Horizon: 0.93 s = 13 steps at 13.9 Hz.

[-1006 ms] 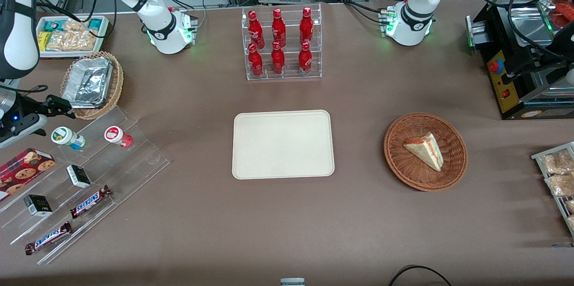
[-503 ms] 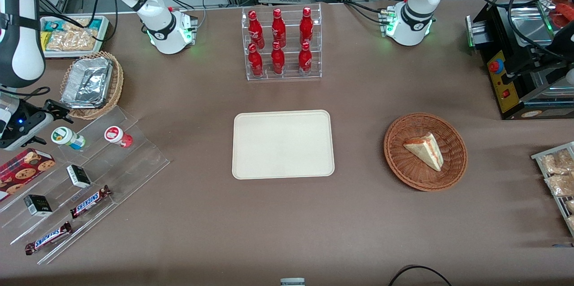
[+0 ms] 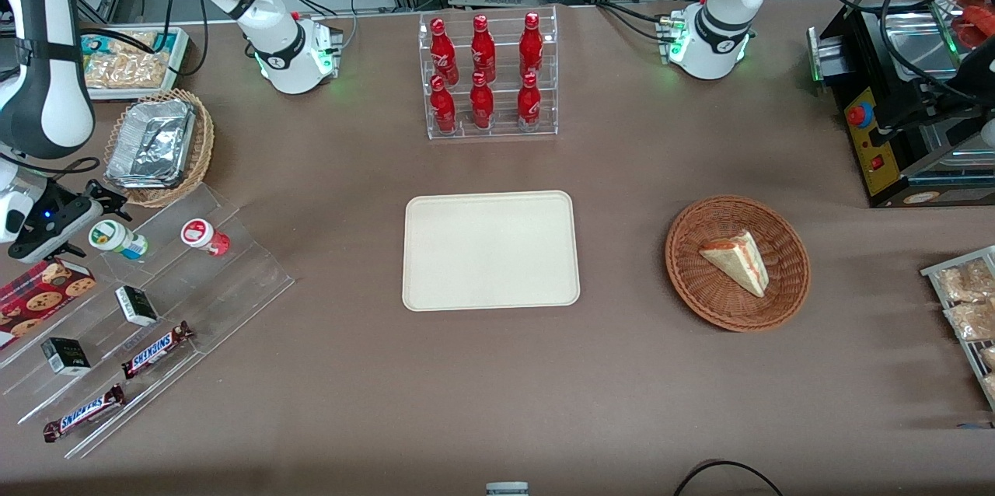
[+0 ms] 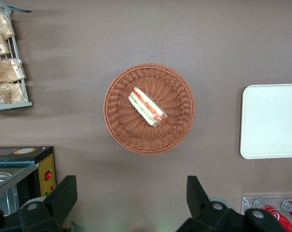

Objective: Place green gum on tray
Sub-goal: 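Close the right gripper on the green-lidded gum tub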

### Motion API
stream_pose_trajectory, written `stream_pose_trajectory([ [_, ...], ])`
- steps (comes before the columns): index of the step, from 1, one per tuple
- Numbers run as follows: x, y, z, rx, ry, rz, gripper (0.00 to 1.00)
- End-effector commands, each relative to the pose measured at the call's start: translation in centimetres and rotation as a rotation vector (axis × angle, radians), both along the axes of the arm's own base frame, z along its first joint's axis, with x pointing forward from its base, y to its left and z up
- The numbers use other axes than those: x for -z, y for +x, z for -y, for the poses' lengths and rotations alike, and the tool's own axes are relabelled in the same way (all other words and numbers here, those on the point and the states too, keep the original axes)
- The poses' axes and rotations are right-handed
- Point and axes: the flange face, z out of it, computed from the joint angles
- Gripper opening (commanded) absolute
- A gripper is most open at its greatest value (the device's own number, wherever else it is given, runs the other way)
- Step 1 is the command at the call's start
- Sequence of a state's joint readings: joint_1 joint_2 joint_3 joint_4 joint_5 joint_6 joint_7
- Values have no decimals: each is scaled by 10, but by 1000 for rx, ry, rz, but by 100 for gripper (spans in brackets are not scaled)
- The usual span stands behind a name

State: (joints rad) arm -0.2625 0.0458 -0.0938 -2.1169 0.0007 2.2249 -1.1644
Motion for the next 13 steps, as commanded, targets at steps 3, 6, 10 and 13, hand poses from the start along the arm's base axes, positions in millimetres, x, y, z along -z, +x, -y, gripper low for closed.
stream_pose_trajectory([
  [3,18,-7,2,-33,-23,28,100],
  [6,25,-12,6,-41,-30,38,100],
  [10,25,-15,13,-53,-36,32,33],
  [13,25,-16,13,-53,-36,24,0],
])
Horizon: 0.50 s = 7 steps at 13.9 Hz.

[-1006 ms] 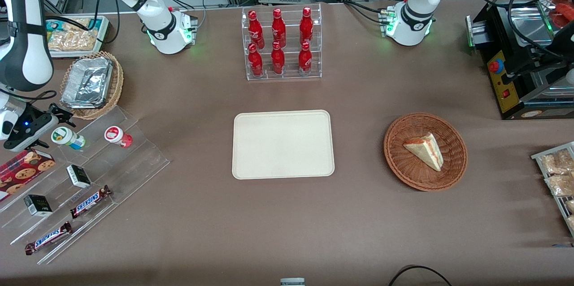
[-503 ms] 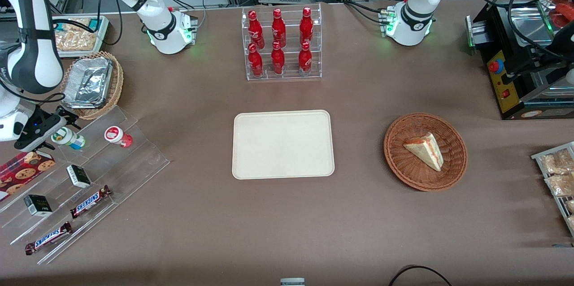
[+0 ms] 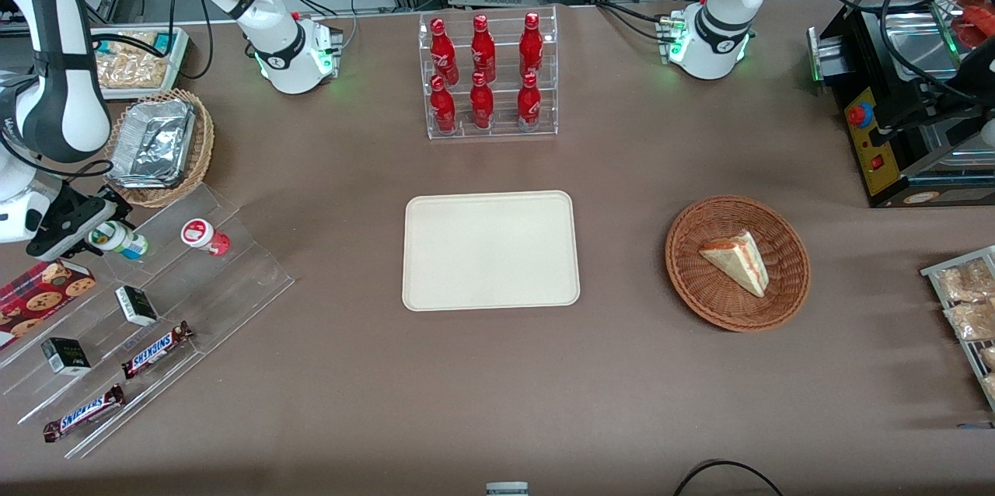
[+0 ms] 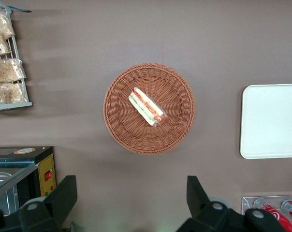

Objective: Place green gum on tray
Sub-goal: 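Close the right gripper on the green-lidded gum tub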

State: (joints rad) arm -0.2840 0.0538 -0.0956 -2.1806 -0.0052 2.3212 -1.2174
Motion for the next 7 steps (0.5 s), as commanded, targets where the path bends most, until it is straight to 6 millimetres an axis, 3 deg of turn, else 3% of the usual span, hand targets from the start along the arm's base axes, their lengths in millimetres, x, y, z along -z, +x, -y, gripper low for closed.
stream_pose_trajectory([
  [1,0,-6,3,-16,-17,3,0],
  [4,-11,-3,-3,-12,-9,-8,0],
  [6,-37,8,-9,-2,-2,-23,0],
  [7,-52,17,-22,3,4,-40,0],
])
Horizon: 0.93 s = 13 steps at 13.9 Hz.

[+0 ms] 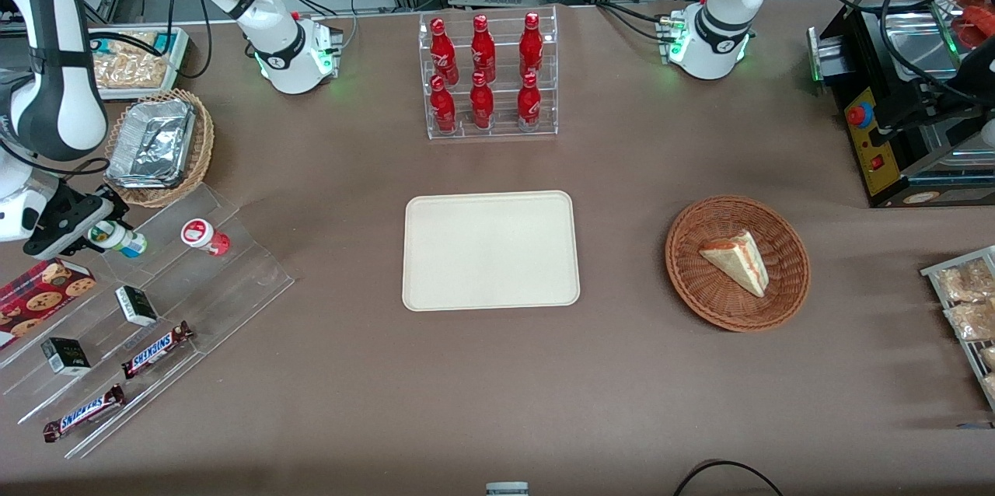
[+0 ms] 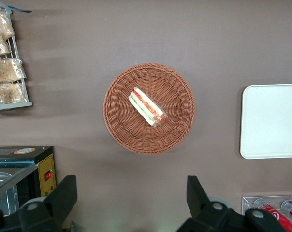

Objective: Place green gum on tray
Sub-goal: 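Close the right gripper on the green-lidded gum tub, then lift the tub off the shelf and carry it over the cream tray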

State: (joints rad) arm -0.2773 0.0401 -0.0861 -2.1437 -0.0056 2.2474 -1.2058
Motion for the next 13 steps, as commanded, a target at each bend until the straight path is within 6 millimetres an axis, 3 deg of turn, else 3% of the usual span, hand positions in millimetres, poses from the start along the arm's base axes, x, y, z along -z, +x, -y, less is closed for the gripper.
stream_pose_trajectory([
  [1,-48,20,-24,27,-3,-33,0],
  [3,-66,31,-46,59,-5,-50,0],
  [6,-73,41,-88,152,2,-84,0],
  [13,-58,47,-233,432,-8,-144,0],
])
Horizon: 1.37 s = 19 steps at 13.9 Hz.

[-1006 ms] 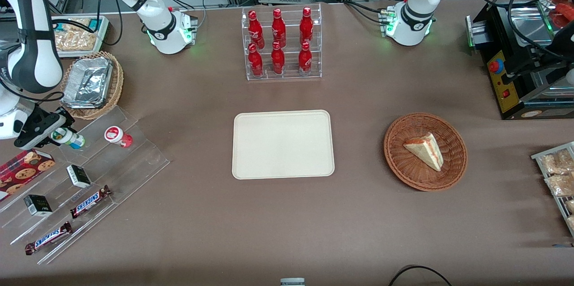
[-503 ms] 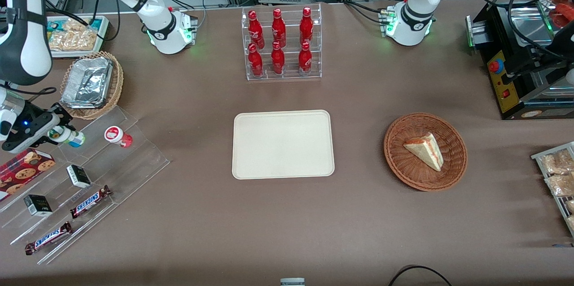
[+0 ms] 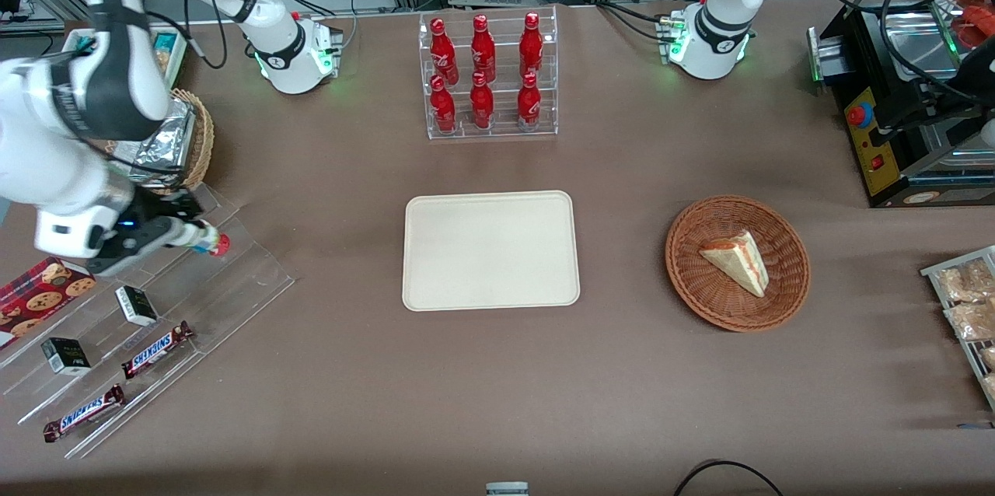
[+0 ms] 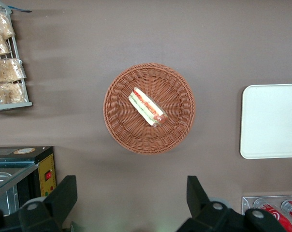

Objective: Place green gum on tray
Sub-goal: 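Lift the tub off the shelf and carry it over the cream tray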

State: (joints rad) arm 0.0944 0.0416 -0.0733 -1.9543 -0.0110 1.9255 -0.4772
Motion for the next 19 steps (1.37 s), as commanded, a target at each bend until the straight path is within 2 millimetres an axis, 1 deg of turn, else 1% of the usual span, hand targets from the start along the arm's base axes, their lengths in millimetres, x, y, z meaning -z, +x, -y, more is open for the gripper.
stream_pose_trajectory([
  [1,5,1,-49,116,-29,-36,0],
  [2,11,0,-73,154,-34,-43,0],
  [4,23,-2,-108,235,-22,-60,0],
  [6,28,3,-156,281,-14,-64,0],
  [7,32,8,-175,323,-10,-66,0],
  [9,48,11,-222,385,-13,-82,0],
  [13,73,14,-302,471,-35,-60,0],
  [14,80,16,-320,518,-23,-45,0],
  [15,85,13,-341,552,-4,-40,0],
  [17,95,7,-374,580,16,-23,0],
  [19,108,7,-398,639,29,-3,0],
])
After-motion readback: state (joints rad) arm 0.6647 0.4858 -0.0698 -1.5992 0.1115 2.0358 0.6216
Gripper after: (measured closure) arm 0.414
